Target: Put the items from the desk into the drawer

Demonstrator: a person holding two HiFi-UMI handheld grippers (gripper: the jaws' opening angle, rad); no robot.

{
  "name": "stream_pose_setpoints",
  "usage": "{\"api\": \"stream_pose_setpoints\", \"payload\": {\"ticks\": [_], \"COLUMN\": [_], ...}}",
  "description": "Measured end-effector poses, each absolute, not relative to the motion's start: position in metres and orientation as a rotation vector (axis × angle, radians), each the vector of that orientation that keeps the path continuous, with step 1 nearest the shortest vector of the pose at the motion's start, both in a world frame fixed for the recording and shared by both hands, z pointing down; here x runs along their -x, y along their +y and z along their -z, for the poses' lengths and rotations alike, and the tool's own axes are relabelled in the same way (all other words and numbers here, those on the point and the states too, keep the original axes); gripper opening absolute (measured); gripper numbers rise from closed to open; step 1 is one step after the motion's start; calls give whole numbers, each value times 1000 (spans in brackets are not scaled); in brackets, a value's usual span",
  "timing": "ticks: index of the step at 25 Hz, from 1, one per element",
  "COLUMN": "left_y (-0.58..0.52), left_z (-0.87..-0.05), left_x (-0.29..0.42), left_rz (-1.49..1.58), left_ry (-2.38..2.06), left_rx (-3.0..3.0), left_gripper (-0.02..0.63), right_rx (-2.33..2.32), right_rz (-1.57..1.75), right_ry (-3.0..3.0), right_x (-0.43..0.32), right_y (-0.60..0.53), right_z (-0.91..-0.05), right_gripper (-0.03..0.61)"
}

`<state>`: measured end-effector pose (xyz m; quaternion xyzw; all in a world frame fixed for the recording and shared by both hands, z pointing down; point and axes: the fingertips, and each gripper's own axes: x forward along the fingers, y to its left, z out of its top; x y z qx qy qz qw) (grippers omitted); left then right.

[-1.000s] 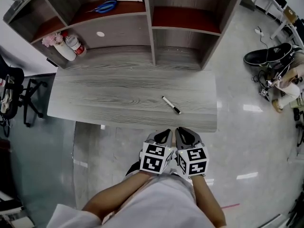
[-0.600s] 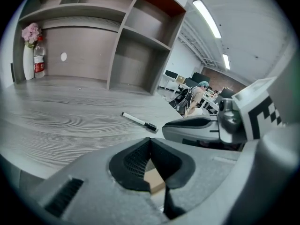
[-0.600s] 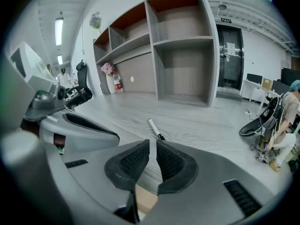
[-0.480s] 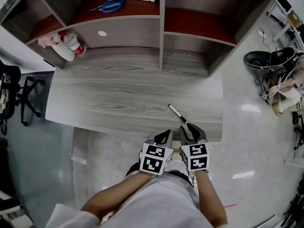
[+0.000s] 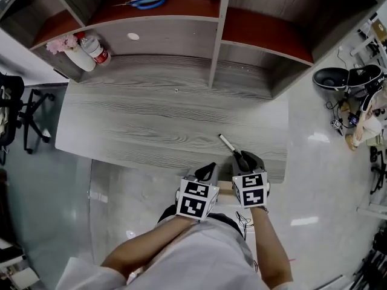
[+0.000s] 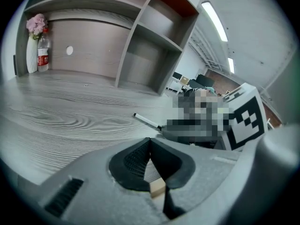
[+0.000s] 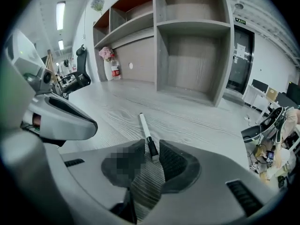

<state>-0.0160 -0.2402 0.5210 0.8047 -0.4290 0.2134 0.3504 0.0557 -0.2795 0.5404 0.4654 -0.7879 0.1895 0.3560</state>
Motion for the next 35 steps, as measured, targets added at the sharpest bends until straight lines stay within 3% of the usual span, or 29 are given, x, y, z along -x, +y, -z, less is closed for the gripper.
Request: {"api": "stream_pose_setpoints", "payload": {"ticks": [6, 35], "left_y": [-234, -163], "left_z": [-528, -524], "left_x": [15, -1], "left_rz": [-565, -621], "left_ry": [-1097, -1142], "left_rx": [-2069, -2091], "left_gripper": [2, 2], "right_rx": [-1205, -1243], "right_rz": [-498, -544], "right_ry": [-2034, -2156], "right_x": [-56, -65], "right_y": [-282, -177], "right_z": [-544, -520], "right_gripper": [40, 35]}}
